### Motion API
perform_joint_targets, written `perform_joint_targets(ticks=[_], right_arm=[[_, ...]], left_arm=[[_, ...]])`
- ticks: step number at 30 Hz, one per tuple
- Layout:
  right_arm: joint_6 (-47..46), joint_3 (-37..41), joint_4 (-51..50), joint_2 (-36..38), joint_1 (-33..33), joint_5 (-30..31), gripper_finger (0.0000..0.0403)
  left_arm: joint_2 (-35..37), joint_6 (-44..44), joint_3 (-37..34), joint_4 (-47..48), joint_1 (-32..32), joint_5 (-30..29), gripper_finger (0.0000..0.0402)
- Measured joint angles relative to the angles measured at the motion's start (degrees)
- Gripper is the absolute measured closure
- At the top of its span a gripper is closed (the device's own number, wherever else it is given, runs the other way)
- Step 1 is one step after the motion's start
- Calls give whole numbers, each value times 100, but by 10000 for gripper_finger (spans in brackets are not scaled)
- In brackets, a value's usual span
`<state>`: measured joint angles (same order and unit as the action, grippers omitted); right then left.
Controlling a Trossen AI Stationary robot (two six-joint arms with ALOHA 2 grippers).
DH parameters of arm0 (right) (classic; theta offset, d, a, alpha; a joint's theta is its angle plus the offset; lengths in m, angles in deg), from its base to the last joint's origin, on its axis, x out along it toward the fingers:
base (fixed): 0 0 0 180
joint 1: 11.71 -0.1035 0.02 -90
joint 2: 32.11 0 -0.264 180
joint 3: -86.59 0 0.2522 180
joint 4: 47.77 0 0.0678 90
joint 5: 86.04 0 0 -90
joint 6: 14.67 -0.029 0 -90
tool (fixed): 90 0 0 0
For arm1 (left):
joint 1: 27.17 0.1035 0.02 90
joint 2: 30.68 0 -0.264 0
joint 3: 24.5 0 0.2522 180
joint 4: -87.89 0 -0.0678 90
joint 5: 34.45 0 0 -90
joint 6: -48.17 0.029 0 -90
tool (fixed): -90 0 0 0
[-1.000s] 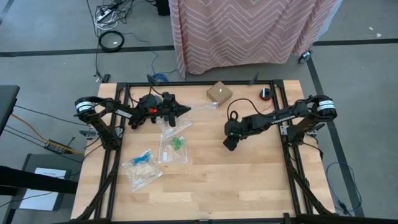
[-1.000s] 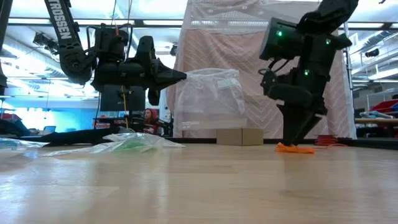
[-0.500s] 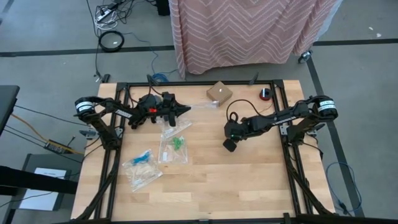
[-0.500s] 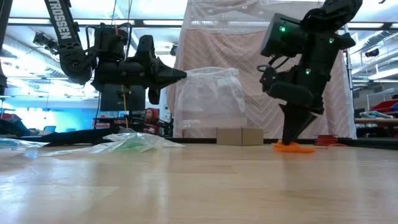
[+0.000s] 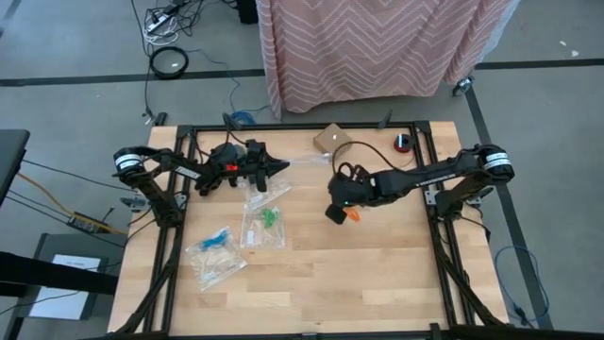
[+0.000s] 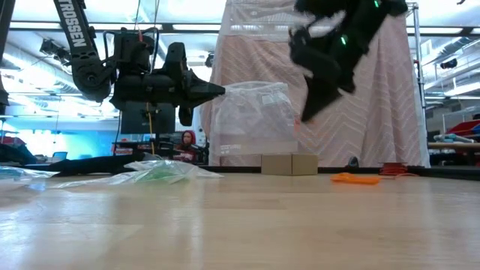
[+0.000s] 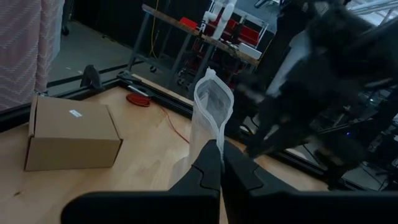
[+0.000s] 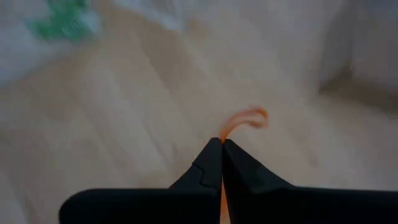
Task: Sort rubber bands
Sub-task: Put the orange rubber band into the transparent zip bag
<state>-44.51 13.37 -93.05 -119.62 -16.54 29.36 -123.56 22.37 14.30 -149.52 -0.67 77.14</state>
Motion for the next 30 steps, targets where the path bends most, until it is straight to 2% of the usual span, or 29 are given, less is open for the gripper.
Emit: perform_joint_targets(ticks=[5,9,14,20,26,30], right_arm=[[1206,-936,259,0,-154,741,403],[2583,-1305,1275,7,92,1039,403],[3713,-1347,2257,7,627,407,403],[4015,-1347,2414,7,1157,-248,403],[4159,-1347,2566,7,1137,-469,403],[4213,-1345,2740,7,992,-432,403]], left_arm=[[0,2,0,0,0,-15,396],[0,0,0,-2,-58,-30,396],[-2,48,0,-4,-208,-26,396],[-2,656,0,-187,-429,72,396],[-4,1249,2,-306,-492,-184,396],[-4,1514,2,-280,-492,-721,396]])
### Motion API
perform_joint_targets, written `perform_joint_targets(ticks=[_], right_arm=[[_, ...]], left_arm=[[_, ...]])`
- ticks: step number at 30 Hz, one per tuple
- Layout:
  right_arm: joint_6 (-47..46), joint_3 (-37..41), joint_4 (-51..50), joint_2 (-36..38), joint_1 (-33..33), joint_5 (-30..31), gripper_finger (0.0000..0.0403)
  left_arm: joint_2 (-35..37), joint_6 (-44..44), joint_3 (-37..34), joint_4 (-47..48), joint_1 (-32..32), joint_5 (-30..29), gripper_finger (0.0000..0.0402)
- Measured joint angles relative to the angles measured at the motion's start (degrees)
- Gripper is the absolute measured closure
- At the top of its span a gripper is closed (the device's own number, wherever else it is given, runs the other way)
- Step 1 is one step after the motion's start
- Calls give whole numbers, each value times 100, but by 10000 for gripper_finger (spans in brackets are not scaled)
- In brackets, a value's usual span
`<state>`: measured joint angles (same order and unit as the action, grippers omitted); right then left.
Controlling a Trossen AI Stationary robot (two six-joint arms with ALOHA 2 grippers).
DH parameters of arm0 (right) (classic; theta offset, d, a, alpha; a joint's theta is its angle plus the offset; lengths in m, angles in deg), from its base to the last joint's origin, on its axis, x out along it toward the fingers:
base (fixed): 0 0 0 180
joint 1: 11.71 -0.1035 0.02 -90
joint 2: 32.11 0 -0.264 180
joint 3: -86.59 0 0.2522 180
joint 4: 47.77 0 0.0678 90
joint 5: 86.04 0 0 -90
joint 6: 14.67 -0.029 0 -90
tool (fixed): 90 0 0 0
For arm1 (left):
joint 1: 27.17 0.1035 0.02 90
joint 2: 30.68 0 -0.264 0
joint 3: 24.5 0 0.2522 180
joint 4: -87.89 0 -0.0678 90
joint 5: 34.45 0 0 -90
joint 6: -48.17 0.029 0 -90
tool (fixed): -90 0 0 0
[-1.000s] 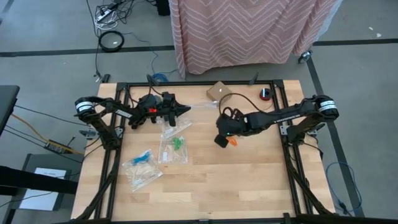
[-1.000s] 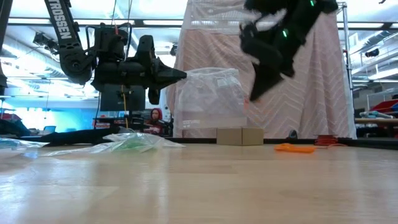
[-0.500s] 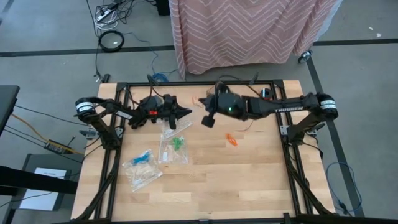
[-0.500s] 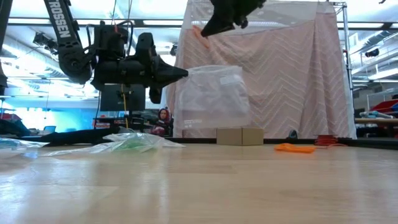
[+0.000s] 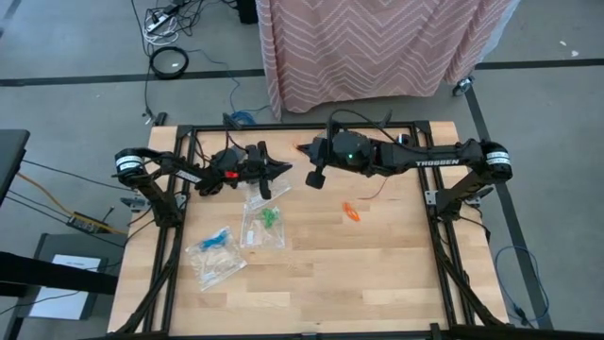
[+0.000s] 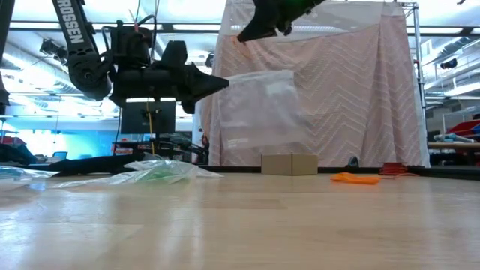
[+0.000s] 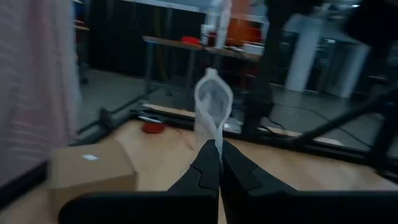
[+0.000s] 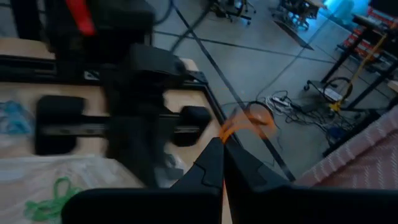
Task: Sort rubber bands
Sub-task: Put the orange rubber band into the transparent zip bag
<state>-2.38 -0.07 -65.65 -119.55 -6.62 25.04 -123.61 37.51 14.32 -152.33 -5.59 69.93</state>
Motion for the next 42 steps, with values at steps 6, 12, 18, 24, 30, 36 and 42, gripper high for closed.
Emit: perform_joint_targets(ticks=[6,12,18,24,30,36,42], right_arm=[[123,7,171,-80,-21,178,403],[236,-2,504,-253,23,321,403],[336,11,568,-381,28,484,403],[386,4,609,-467,30,722,403],[387,4,522,-494,28,930,403],[344,4,157,-505,24,1258,403],[285,4,-54,-505,24,1258,403]], left_arm=[[0,-3,0,-248,-4,-187,396],[0,-44,5,-515,0,-256,396],[-2,-69,4,-539,-2,-321,396],[-2,-46,4,-546,0,-389,396],[-2,-34,4,-596,4,-407,396],[-2,-30,4,-590,4,-439,396],[-2,-28,4,-590,15,-479,396]])
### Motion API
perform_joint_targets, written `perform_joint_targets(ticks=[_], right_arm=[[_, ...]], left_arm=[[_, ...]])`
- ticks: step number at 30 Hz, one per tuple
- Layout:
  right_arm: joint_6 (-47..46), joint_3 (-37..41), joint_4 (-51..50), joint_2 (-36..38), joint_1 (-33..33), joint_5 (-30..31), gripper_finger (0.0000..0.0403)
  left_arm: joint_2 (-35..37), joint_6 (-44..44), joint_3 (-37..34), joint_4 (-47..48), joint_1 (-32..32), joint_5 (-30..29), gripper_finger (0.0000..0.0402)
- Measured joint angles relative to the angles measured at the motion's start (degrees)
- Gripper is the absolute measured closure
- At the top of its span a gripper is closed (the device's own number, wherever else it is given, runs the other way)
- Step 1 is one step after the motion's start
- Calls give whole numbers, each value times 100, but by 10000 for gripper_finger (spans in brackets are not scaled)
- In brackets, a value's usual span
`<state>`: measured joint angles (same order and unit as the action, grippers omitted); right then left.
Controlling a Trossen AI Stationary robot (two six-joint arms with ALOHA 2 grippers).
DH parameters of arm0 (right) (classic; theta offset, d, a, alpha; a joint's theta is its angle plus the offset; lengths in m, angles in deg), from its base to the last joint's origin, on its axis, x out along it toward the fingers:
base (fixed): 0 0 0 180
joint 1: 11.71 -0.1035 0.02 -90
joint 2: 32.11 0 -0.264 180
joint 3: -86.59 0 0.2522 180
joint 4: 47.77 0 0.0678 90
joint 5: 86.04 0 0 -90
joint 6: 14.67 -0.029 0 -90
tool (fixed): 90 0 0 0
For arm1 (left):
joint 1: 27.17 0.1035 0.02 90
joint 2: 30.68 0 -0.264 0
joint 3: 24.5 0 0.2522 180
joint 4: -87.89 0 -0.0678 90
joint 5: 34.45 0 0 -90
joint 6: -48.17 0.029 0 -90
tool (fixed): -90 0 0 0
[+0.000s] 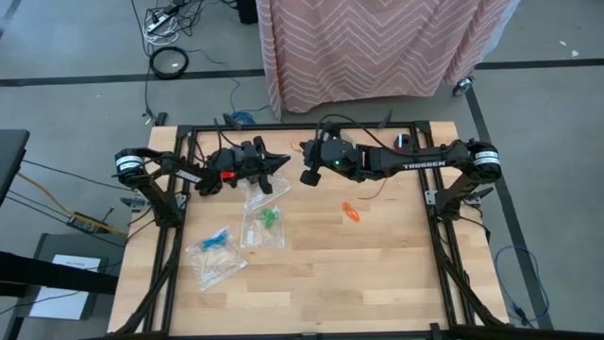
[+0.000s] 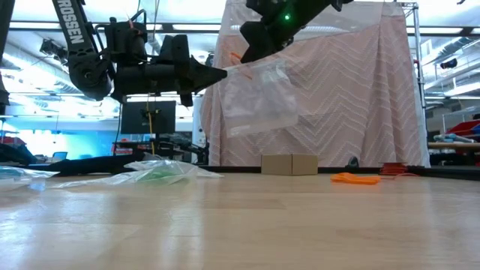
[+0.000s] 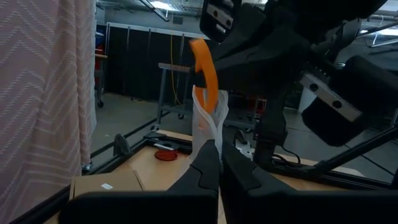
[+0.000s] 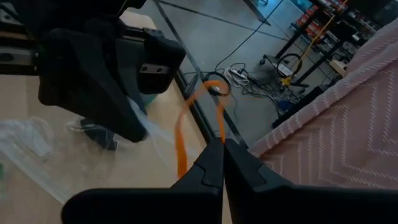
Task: Sort rubber bands
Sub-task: Put the orange rubber band into the transparent zip bag
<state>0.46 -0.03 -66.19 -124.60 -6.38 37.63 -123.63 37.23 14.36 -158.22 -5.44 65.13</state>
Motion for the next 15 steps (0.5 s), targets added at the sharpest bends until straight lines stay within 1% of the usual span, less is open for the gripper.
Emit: perform_joint_targets(ticks=[4,7,11,15], right_arm=[[16,0,-126,0,-2,1,401],[95,0,-309,16,-3,-2,386],[163,0,-426,76,-67,36,344],[263,0,-502,240,-157,216,298]], left_arm=[[0,13,0,2,0,-8,396],[0,16,0,7,0,-10,396],[0,17,0,8,0,-13,396],[2,20,0,7,1,-16,396]])
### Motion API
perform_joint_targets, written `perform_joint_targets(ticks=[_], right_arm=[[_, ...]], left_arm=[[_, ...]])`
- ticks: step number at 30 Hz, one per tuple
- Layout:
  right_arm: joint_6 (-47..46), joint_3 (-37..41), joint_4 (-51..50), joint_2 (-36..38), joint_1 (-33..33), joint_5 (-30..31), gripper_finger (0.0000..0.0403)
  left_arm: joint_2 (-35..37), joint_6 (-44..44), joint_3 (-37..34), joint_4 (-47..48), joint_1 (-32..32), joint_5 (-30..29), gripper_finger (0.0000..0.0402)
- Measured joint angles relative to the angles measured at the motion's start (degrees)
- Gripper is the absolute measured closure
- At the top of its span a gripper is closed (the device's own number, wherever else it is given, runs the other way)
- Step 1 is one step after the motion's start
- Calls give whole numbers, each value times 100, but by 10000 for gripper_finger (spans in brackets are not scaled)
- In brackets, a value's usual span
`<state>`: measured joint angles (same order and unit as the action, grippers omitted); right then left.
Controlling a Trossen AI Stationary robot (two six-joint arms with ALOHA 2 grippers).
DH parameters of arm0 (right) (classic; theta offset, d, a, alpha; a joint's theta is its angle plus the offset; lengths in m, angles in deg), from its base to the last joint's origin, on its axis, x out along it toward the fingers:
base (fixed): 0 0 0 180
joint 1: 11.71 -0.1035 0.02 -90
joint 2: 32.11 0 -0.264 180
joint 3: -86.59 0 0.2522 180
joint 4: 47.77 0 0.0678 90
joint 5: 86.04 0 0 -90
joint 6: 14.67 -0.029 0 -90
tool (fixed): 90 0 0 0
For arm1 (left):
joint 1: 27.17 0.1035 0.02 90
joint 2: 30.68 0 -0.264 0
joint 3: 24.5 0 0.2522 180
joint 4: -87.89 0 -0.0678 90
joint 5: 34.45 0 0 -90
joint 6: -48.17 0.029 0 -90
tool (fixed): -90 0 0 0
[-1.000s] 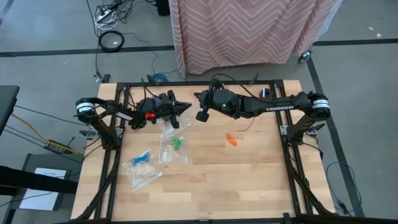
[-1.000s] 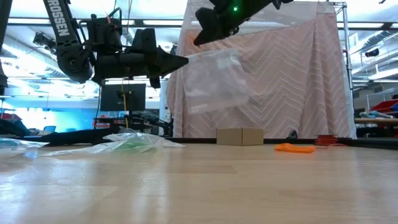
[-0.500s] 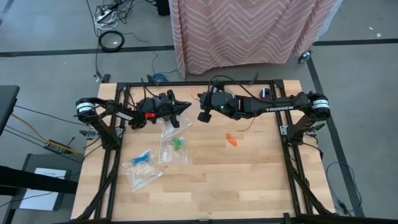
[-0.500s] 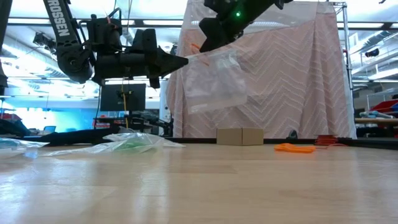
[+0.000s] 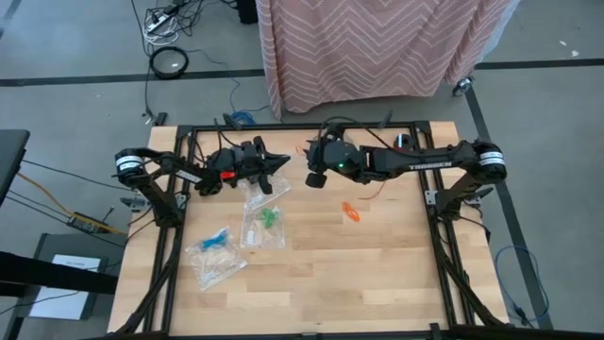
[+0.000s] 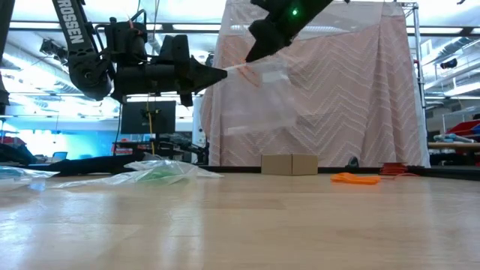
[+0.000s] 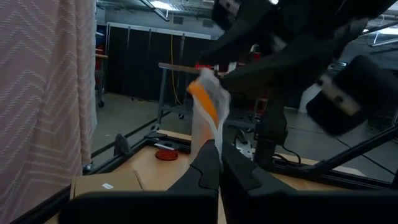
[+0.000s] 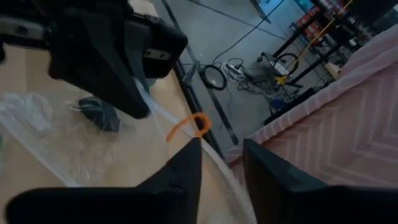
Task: Sort rubber bands
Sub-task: Put the orange rubber band into the transparent zip bag
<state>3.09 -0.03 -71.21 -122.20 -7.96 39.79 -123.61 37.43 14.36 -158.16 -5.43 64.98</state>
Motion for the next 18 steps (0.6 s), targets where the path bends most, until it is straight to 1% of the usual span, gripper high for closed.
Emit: perform_joint_targets(ticks=[3,6,8,11,13,15,18], right_arm=[[-2,0,-148,234,-76,44,271],[-322,0,-879,580,-219,113,256],[-926,0,-1734,862,-365,83,252],[-2346,23,-2993,1106,-516,-374,252],[-3137,254,-3456,1107,-628,-583,252],[-3648,659,-3521,1053,-791,-629,252],[-4255,1337,-3143,998,-1005,-802,251]], left_arm=[[0,4,0,0,1,-62,396],[0,17,-2,58,13,-61,396],[0,17,-4,119,40,-60,396],[0,9,-4,170,96,-80,396],[0,7,-4,160,113,-82,396],[1,2,-4,153,115,-84,396],[2,-27,-4,165,113,-81,396]])
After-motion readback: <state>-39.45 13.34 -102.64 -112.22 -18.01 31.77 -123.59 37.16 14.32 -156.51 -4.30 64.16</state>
